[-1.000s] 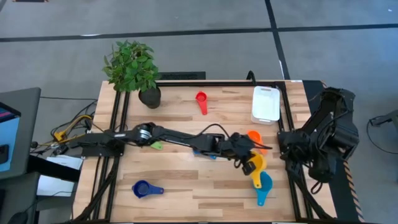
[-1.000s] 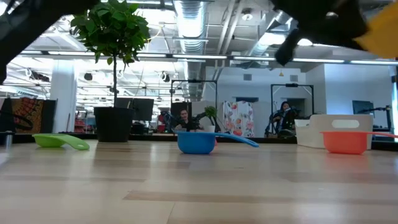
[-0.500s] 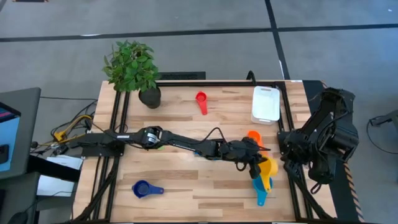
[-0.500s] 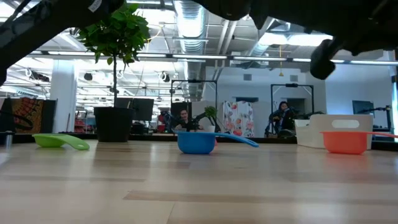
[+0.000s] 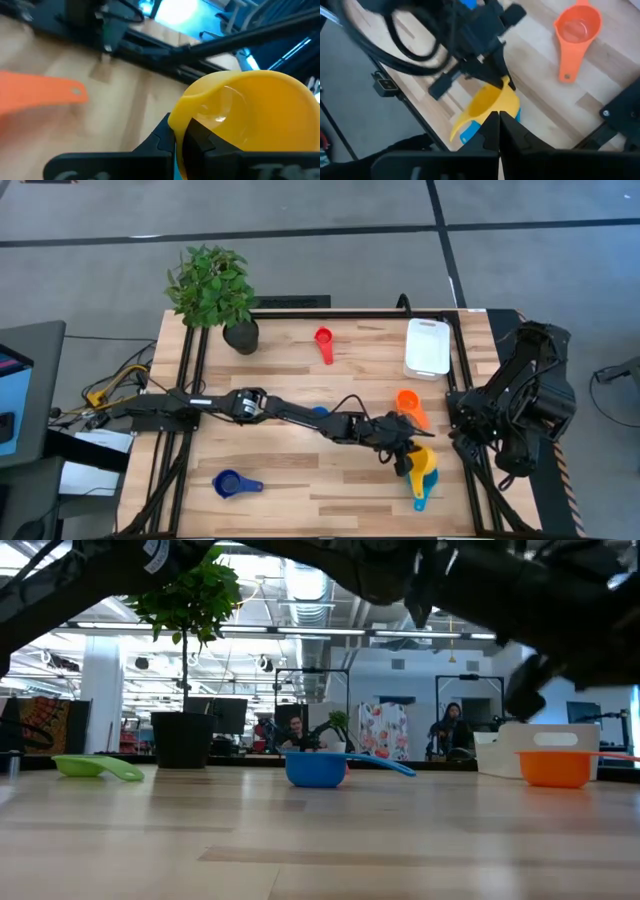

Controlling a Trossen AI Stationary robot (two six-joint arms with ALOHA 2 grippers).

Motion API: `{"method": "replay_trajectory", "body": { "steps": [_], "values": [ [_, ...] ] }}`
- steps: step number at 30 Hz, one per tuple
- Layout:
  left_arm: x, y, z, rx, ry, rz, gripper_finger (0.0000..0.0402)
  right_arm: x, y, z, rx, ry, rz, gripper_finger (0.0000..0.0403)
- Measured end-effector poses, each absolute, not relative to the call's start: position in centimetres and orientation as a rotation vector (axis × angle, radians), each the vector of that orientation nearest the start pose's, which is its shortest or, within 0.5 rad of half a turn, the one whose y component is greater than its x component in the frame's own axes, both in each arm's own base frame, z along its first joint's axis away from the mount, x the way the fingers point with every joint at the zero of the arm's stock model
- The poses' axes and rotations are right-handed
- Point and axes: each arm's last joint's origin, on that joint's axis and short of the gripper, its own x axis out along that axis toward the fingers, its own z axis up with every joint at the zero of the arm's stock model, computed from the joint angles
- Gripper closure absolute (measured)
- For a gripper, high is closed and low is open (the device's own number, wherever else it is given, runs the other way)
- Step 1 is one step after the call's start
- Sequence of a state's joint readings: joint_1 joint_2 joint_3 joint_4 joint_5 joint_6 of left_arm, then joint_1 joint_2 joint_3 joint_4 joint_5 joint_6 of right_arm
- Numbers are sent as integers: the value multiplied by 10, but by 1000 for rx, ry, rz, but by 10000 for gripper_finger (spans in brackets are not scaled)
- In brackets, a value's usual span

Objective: Nest measuring cups in basket
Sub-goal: Stack the yellow measuring cup on the light blue measuring cup

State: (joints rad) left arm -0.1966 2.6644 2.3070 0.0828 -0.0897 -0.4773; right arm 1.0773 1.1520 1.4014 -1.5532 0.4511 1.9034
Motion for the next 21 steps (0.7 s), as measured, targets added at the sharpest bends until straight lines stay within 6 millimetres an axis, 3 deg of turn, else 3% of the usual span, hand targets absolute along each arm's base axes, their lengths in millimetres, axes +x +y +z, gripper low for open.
{"method": "replay_trajectory", "body": {
  "steps": [9,21],
  "values": [
    [584,-127,162,-383,340,-99,401,89,139,370,808,981,-485,377],
    [583,-111,157,-406,457,-34,401,89,139,370,815,979,-499,380]
  ]
}}
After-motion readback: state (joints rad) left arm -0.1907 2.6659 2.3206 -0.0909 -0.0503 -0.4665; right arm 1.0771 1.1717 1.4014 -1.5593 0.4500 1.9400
